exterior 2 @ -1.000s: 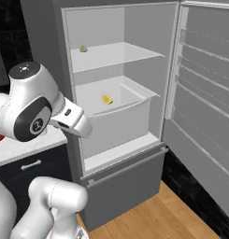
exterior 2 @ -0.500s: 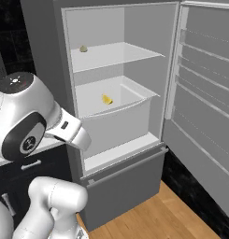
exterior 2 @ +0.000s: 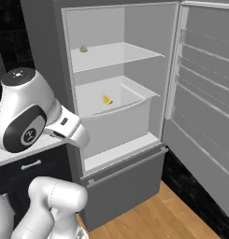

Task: Grab a lemon wedge from the fridge and one ice cube from the ice bowl, and put them in the glass of lemonade.

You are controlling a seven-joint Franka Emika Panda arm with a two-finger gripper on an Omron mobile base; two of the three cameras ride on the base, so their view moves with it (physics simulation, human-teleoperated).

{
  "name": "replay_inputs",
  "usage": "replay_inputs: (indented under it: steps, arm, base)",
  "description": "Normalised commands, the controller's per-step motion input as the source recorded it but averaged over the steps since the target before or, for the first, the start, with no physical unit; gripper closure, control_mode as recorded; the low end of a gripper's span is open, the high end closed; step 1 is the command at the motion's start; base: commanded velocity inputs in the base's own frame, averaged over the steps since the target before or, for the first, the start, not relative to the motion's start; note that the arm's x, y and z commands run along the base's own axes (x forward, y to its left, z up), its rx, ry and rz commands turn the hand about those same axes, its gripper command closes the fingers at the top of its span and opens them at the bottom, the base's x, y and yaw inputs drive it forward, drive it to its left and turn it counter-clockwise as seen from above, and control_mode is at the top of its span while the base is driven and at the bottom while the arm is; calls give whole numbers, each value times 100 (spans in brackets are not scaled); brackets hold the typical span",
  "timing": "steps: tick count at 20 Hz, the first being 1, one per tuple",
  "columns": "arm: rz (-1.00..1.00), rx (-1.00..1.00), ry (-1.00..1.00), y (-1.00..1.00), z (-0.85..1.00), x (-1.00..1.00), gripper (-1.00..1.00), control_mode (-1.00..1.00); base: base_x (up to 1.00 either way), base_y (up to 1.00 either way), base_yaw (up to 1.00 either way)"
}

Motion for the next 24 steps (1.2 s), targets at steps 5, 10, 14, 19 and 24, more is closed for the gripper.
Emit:
replay_inputs:
  steps: [5,10,14,19,24]
  arm:
    - [0,0,0,0,0,0,-100,-100]
    - [0,0,0,0,0,0,-100,100]
    - [0,0,0,0,0,0,-100,100]
    - [0,0,0,0,0,0,-100,100]
    - [0,0,0,0,0,0,-100,100]
  base:
    - [0,0,0]
    - [-13,-88,2]
    - [39,-90,25]
    - [100,-32,55]
    - [61,0,61]
